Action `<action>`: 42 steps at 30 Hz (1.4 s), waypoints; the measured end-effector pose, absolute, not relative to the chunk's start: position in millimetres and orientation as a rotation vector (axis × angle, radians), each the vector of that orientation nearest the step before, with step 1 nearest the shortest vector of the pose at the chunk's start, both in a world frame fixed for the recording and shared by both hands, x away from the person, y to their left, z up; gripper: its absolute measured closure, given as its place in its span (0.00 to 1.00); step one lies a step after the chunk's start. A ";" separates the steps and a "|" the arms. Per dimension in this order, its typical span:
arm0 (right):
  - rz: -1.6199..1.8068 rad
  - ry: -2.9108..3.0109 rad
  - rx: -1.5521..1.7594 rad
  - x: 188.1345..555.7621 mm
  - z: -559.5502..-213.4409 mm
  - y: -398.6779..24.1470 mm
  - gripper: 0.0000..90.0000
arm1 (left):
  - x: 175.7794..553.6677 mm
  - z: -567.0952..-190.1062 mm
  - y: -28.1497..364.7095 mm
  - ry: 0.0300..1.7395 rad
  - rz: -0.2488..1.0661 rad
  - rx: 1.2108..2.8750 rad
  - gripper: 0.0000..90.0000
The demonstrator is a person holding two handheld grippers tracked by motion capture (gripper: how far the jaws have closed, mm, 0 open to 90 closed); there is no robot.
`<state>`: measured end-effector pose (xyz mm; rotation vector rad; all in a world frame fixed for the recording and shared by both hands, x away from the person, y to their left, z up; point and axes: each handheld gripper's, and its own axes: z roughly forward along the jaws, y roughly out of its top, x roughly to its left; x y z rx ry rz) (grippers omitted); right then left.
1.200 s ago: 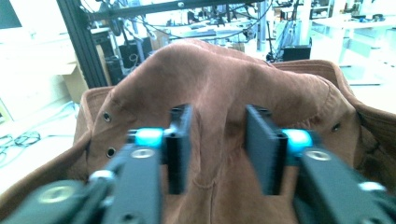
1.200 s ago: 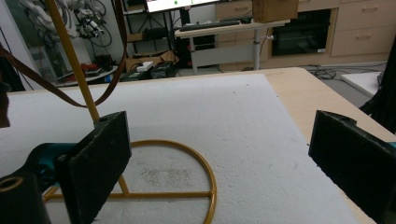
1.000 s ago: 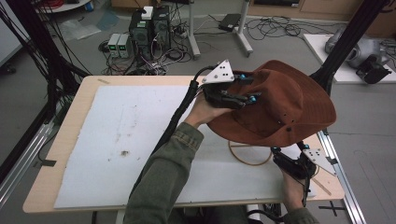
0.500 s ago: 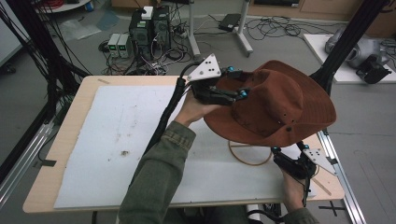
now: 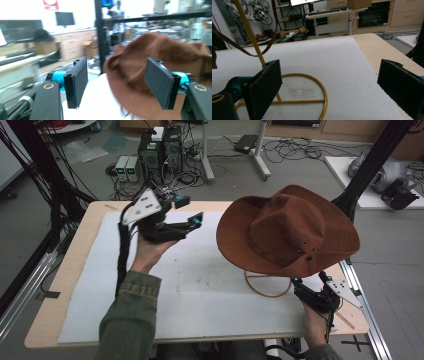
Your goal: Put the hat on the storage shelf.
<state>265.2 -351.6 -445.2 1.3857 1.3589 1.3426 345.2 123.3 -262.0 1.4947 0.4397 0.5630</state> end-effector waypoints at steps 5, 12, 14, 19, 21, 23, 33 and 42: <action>1.342 1.358 1.384 266.0 -445.4 -350.6 0.05 | 324.3 -289.4 171.5 0.592 0.685 1.445 0.37; 1.326 1.365 1.382 267.5 -445.1 -346.2 0.05 | 291.5 -332.9 215.0 0.808 0.904 1.312 0.36; 1.328 1.362 1.384 267.6 -445.1 -345.4 0.05 | 282.1 -342.9 221.0 0.854 0.977 1.285 0.36; 1.323 1.354 1.381 267.7 -445.1 -343.6 0.05 | 262.9 -363.5 232.9 0.979 1.122 1.199 0.36; 1.322 1.348 1.369 267.1 -444.8 -343.9 0.05 | 256.8 -371.3 237.9 1.030 1.154 1.165 0.35; 1.322 1.344 1.369 266.7 -444.7 -344.0 0.05 | 250.8 -379.2 243.1 1.081 1.180 1.139 0.35; 1.353 1.286 1.343 262.7 -444.2 -345.5 0.05 | 231.2 -413.4 257.3 1.209 1.241 1.100 0.35; 1.342 1.297 1.345 261.5 -444.6 -346.3 0.05 | 232.1 -427.1 263.4 1.266 1.231 1.127 0.35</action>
